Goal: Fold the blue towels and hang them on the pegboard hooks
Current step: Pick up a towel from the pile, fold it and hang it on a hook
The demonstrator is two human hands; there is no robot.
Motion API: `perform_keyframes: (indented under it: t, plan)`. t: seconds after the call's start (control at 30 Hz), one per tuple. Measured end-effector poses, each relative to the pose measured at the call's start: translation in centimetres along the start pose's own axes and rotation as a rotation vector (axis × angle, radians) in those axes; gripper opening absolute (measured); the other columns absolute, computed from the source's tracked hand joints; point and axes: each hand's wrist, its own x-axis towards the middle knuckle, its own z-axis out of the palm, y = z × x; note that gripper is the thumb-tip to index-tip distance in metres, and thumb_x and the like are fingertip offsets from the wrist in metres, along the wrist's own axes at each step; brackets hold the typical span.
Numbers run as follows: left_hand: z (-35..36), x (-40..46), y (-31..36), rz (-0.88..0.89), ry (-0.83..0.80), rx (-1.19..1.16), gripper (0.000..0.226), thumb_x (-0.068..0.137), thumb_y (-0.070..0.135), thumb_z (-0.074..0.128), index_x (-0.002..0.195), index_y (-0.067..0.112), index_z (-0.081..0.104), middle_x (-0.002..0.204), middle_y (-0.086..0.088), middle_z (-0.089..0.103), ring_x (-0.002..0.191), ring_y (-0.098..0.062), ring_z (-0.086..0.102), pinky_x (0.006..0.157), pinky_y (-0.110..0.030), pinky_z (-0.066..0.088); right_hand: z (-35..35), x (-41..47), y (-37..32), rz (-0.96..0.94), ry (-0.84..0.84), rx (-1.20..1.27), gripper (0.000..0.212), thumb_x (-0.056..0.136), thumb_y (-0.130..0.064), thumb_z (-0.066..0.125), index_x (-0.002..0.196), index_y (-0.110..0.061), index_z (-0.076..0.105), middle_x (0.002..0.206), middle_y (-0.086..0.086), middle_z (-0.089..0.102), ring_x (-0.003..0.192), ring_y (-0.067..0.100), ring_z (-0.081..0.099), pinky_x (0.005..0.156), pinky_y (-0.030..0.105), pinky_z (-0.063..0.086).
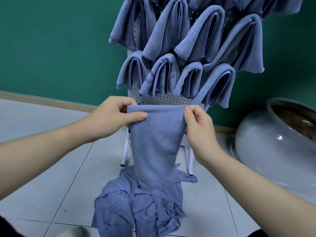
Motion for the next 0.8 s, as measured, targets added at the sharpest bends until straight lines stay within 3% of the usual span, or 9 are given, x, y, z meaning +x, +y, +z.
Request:
perform_keyframes:
  t: [0.13,0.2,0.33,0.4,0.47,0.53,0.6,0.7,0.8]
  plan:
    - [0.7,-0.2,0.9,0.108,0.093,-0.035,0.022,0.093,0.017,0.073,0.085,-0.002,0.065,0.070,-0.002,0.064,0.060,-0.013,0.058,0.057,-0.022,0.051,0.5,0.2,-0.1,-0.030,0.088,-0.010,0.028,0.110,-0.025,0.042,0.084,-0.019,0.050,0.072,-0.013,0.045,0.067,0.003,0.039,0.067,0.024,0.036]
    - [1.1,-0.2,1.1,0.128,0.134,-0.038,0.023,0.094,0.018,0.073,0.085,-0.002,0.064,0.067,-0.002,0.060,0.057,-0.014,0.054,0.053,-0.022,0.048,0.7,0.1,-0.7,-0.099,0.134,-0.041,0.028,0.111,-0.023,0.039,0.084,-0.021,0.047,0.075,-0.012,0.042,0.064,-0.002,0.038,0.064,0.016,0.035]
    - [1.5,-0.2,1.2,0.171,0.231,-0.039,0.022,0.098,0.019,0.068,0.085,0.002,0.066,0.062,-0.012,0.058,0.048,-0.019,0.054,0.048,-0.027,0.048,0.9,0.2,-1.6,-0.157,0.177,-0.026,0.028,0.110,-0.029,0.045,0.086,-0.017,0.050,0.077,-0.007,0.046,0.064,-0.003,0.041,0.065,0.014,0.037]
    - [1.3,-0.3,1.3,0.195,0.261,-0.013,0.023,0.100,0.021,0.066,0.086,0.004,0.070,0.068,-0.019,0.061,0.048,-0.020,0.056,0.047,-0.030,0.050,0.8,0.3,-1.9,-0.092,0.115,0.040,0.029,0.104,-0.039,0.058,0.091,-0.013,0.062,0.079,-0.006,0.061,0.070,0.002,0.056,0.070,0.019,0.047]
    - [0.9,-0.4,1.3,0.204,0.290,-0.020,0.020,0.100,0.020,0.066,0.088,0.006,0.074,0.073,-0.019,0.064,0.053,-0.017,0.056,0.050,-0.029,0.052,0.5,0.3,-2.3,0.058,-0.053,0.192,0.030,0.099,-0.035,0.068,0.101,-0.006,0.072,0.094,0.003,0.078,0.090,0.019,0.075,0.082,0.032,0.060]
    - [0.6,-0.5,1.5,0.195,0.305,-0.044,0.018,0.099,0.020,0.068,0.091,0.005,0.075,0.076,-0.020,0.068,0.058,-0.016,0.058,0.052,-0.028,0.054,0.2,-0.1,-2.9,0.204,-0.207,0.353,0.031,0.098,-0.024,0.069,0.116,0.001,0.072,0.110,0.015,0.078,0.107,0.033,0.074,0.093,0.042,0.061]
    - [0.3,-0.7,1.9,0.180,0.306,-0.074,0.019,0.098,0.021,0.069,0.092,0.004,0.074,0.076,-0.020,0.069,0.061,-0.015,0.058,0.052,-0.027,0.052,0.0,-0.5,-3.4,0.229,-0.271,0.391,0.033,0.100,-0.022,0.065,0.124,0.000,0.069,0.117,0.015,0.076,0.112,0.033,0.072,0.096,0.045,0.059]
    - [0.2,-1.1,3.2,0.100,0.224,-0.220,0.025,0.093,0.033,0.071,0.104,0.011,0.073,0.092,-0.012,0.075,0.079,-0.014,0.068,0.068,-0.029,0.057,-0.2,-1.1,-3.8,0.180,-0.292,0.438,0.035,0.103,-0.027,0.060,0.128,-0.003,0.066,0.121,0.012,0.075,0.114,0.030,0.072,0.098,0.046,0.058]
    - [1.0,-1.4,3.5,-0.082,-0.080,-0.497,0.041,0.083,0.030,0.071,0.121,0.013,0.071,0.115,-0.001,0.078,0.107,-0.014,0.074,0.087,-0.027,0.060,-0.4,-1.4,-4.2,0.147,-0.313,0.478,0.036,0.105,-0.028,0.056,0.129,-0.002,0.066,0.123,0.013,0.074,0.115,0.028,0.071,0.099,0.043,0.058]
